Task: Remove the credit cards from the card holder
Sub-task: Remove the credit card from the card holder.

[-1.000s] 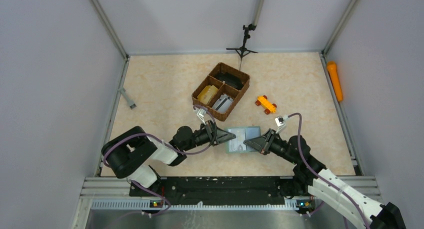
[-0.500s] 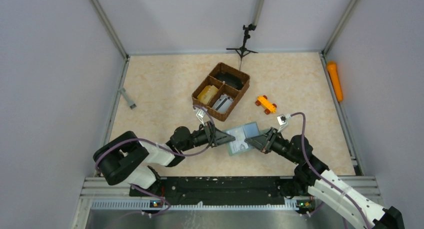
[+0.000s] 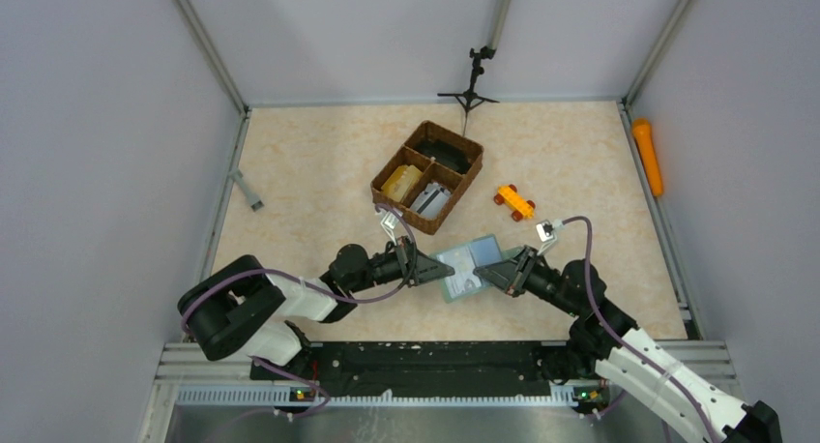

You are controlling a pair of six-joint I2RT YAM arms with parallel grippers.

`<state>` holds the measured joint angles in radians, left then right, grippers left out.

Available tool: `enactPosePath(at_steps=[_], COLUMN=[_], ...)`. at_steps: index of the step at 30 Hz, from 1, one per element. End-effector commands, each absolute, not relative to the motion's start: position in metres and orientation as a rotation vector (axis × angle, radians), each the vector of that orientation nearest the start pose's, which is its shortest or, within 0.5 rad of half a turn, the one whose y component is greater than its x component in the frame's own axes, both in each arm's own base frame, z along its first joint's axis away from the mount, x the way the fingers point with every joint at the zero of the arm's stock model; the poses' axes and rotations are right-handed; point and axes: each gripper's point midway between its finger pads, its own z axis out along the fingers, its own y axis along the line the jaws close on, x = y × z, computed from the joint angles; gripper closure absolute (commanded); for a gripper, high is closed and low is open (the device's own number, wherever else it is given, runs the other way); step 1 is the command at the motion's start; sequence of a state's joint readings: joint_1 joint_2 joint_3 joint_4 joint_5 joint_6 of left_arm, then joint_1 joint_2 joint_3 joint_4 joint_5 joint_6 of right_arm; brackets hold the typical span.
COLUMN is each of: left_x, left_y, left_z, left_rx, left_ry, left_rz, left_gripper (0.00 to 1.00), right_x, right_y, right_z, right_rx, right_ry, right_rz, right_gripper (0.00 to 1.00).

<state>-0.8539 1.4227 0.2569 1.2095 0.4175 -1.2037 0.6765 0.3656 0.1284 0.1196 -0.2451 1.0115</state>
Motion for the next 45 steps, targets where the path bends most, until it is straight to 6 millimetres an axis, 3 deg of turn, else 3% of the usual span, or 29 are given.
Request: enactPosePath(at_steps=[1, 4, 13, 18, 20, 26, 32, 37, 42, 45], left_x=[0.144, 0.143, 0.143, 0.144, 0.146, 0.145, 0.159, 0.157, 0.149, 0.156], left_y=[-0.339, -0.338, -0.336, -0.337, -0.338, -0.343, -0.324, -0.314, -0.317, -0.305], left_z=[0.19, 0.192, 0.195, 0.196, 0.199, 0.238, 0.27, 0.31, 0.32, 0.305], left_rx=[0.177, 0.187, 0.19, 0.172, 0.147, 0.114, -0.026, 0.014, 0.097, 0.036], left_ry=[1.798, 1.797, 1.793, 1.82, 1.839, 1.852, 1.903, 1.86, 1.834, 1.821], left_rz=[-1.9, -1.897, -1.884, -1.884, -1.887, -1.95, -1.779, -1.718, -1.752, -1.675], left_gripper=[1.0, 1.0, 1.0, 1.0, 1.0, 1.0, 1.0, 1.0, 1.0, 1.0], right_x=[0.161, 0.164, 0.161, 0.154, 0.152, 0.166, 0.172, 0.166, 0.161, 0.161], right_y=[0.211, 0.202, 0.202, 0.21, 0.213, 0.188, 0.148, 0.129, 0.128, 0.128], right_z=[0.189, 0.18, 0.186, 0.202, 0.214, 0.226, 0.247, 0.265, 0.268, 0.262], right_rx=[0.086, 0.098, 0.06, -0.015, -0.029, 0.081, 0.105, 0.145, 0.154, 0.163], right_ry=[1.838, 1.882, 1.86, 1.804, 1.763, 1.796, 1.762, 1.697, 1.704, 1.731], right_rz=[1.328, 1.238, 1.249, 1.313, 1.353, 1.178, 0.935, 0.903, 0.923, 0.918], right_gripper=[0.98, 1.0, 0.99, 0.58, 0.51, 0.5, 0.5, 0.5, 0.5, 0.5])
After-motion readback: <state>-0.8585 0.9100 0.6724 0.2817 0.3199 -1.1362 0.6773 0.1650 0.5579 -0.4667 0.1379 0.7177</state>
